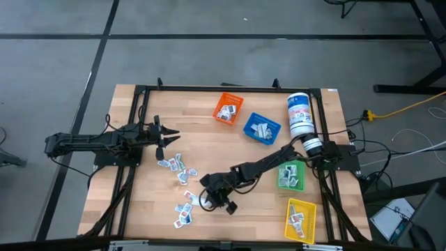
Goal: Pick & Place First Aid Supplies
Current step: Put the green bandage pack into the blue basket
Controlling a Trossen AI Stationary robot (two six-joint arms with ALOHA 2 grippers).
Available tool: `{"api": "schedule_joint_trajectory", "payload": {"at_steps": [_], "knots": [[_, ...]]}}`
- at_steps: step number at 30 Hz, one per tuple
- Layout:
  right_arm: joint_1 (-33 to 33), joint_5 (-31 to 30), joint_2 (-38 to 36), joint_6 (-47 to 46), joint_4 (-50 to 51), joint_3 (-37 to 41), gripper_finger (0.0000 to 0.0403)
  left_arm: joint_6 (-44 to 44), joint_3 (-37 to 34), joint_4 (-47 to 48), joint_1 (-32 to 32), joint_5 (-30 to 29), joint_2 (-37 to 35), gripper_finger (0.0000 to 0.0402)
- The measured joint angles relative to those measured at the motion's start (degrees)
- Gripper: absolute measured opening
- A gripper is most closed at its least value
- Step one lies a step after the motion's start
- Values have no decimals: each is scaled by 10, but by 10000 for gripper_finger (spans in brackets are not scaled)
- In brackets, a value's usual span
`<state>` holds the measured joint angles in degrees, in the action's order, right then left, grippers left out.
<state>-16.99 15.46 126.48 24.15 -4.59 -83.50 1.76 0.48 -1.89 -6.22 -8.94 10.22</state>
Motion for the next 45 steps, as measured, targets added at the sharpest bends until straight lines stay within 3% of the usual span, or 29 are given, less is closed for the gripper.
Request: {"api": "schedule_joint_trajectory", "payload": {"at_steps": [11, 22, 45], "knots": [[11, 14, 15, -31, 13, 0, 117, 0, 0, 0, 0, 0, 0, 91], [18, 15, 16, -38, 21, 0, 7, 0, 0, 0, 0, 0, 0, 91], [32, -7, -73, -17, 135, 0, 4, 0, 0, 0, 0, -1, 0, 91]]}}
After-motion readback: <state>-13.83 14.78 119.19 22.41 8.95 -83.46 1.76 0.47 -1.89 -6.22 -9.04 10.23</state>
